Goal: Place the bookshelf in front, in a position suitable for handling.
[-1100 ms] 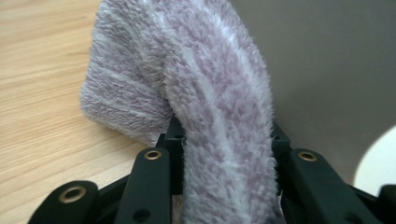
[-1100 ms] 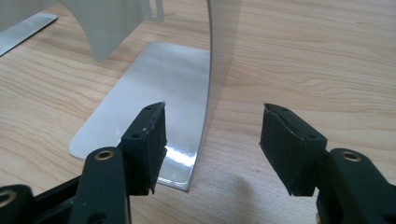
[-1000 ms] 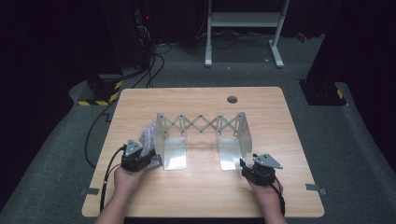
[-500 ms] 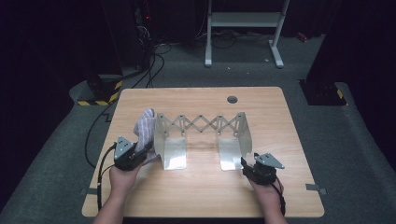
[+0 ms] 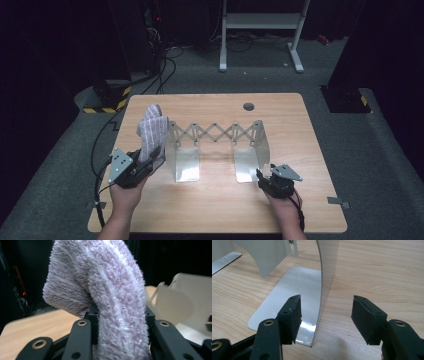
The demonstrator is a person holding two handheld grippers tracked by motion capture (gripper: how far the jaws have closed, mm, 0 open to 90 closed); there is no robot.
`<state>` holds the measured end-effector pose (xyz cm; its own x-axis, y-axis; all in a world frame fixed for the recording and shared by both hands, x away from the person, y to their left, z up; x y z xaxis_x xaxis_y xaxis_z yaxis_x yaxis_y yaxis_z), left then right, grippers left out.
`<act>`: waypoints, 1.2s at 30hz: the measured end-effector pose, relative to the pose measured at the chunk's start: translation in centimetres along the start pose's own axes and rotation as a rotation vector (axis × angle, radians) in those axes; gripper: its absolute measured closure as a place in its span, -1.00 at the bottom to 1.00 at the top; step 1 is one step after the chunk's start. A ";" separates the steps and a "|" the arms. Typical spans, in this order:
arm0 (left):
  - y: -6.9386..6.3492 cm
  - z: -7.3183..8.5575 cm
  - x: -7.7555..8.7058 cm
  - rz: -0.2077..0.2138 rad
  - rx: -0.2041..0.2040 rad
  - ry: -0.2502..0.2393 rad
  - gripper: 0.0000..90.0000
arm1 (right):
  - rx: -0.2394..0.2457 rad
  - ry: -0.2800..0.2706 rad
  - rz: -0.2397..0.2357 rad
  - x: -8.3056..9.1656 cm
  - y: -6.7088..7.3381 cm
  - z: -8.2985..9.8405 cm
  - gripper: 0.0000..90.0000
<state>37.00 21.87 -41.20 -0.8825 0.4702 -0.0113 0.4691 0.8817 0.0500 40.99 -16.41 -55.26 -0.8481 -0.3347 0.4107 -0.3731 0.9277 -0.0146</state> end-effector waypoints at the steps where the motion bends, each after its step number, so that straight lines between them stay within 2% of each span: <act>1: -0.4 -0.4 0.1 0.012 -0.003 -0.013 0.43 | 0.001 -0.001 -0.001 0.0 0.0 0.0 -0.08; 3: -0.9 -0.7 0.2 0.023 -0.009 -0.020 0.43 | 0.003 -0.002 -0.001 0.0 0.0 0.0 -0.08; 4: -1.7 -1.2 0.3 0.042 -0.014 -0.032 0.43 | 0.001 -0.001 -0.001 -0.1 0.0 0.0 -0.08; 5: -1.7 -1.2 0.3 0.042 -0.014 -0.032 0.43 | 0.001 -0.001 -0.001 -0.1 0.0 0.0 -0.08; 6: -2.8 -1.5 0.3 0.071 -0.016 -0.038 0.43 | 0.002 0.004 -0.001 -0.1 0.0 0.0 -0.09; 8: -3.5 -1.7 0.3 0.099 -0.009 -0.045 0.43 | 0.002 0.004 -0.002 -0.1 0.0 0.0 -0.09; 9: -3.5 -1.7 0.3 0.099 -0.009 -0.045 0.43 | 0.002 0.004 -0.002 -0.1 0.0 0.0 -0.09; 10: -4.4 -2.0 0.3 0.130 -0.005 -0.049 0.43 | 0.003 0.002 -0.002 -0.1 0.0 0.0 -0.09; 13: -5.1 -1.9 0.2 0.148 -0.011 -0.043 0.43 | 0.004 0.004 -0.002 -0.1 0.0 0.0 -0.09; 15: -5.8 -1.1 -0.4 0.165 -0.010 -0.019 0.43 | 0.009 0.005 -0.003 -0.1 0.0 0.1 -0.09; 16: -6.4 -0.1 -0.9 0.189 0.003 0.011 0.43 | 0.011 0.005 -0.004 -0.1 0.1 0.1 -0.09; 18: -6.7 0.4 -1.1 0.198 0.005 0.024 0.43 | 0.012 0.006 -0.003 -0.1 0.1 0.0 -0.09; 19: -7.1 1.2 -1.5 0.206 -0.006 0.048 0.43 | 0.013 0.004 -0.003 -0.1 0.1 0.0 -0.09; 20: -7.1 1.2 -1.5 0.206 -0.006 0.048 0.43 | 0.014 0.005 -0.003 -0.1 0.1 0.0 -0.09; 22: -7.4 2.3 -1.9 0.206 -0.013 0.072 0.43 | 0.018 0.005 -0.003 -0.2 0.2 0.0 -0.08; 23: -7.4 3.4 -2.3 0.201 -0.014 0.101 0.43 | 0.017 0.007 -0.007 -0.2 0.2 0.0 -0.07; 25: -7.1 4.4 -2.6 0.184 -0.019 0.127 0.43 | 0.014 0.003 -0.010 -0.2 0.3 -0.1 -0.07; 27: -7.0 4.8 -2.7 0.175 -0.023 0.137 0.43 | 0.011 0.001 -0.010 -0.2 0.3 -0.1 -0.07; 28: -6.5 5.4 -2.8 0.156 -0.031 0.155 0.43 | 0.010 -0.003 -0.009 -0.3 0.3 -0.2 -0.07; 31: -6.0 5.8 -2.7 0.138 -0.031 0.161 0.43 | 0.012 -0.007 -0.008 -0.4 0.3 -0.3 -0.06; 36: -4.5 6.9 -2.2 0.085 -0.027 0.185 0.44 | 0.022 -0.035 -0.001 -0.9 0.6 -1.0 -0.01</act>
<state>37.11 17.16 -48.25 -0.8319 0.5257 0.1776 0.5435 0.8366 0.0693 41.89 -15.35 -54.72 -0.8601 -0.3416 0.3788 -0.3818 0.9236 -0.0340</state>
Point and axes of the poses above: each handheld gripper's, and its own axes: x roughly backward along the jaws, z roughly out of its underside, y roughly to its left, the point moved 7 cm from there along -x, roughly forward along the jaws, and after that the axes turned 7 degrees about -y, right-handed, at the moved point
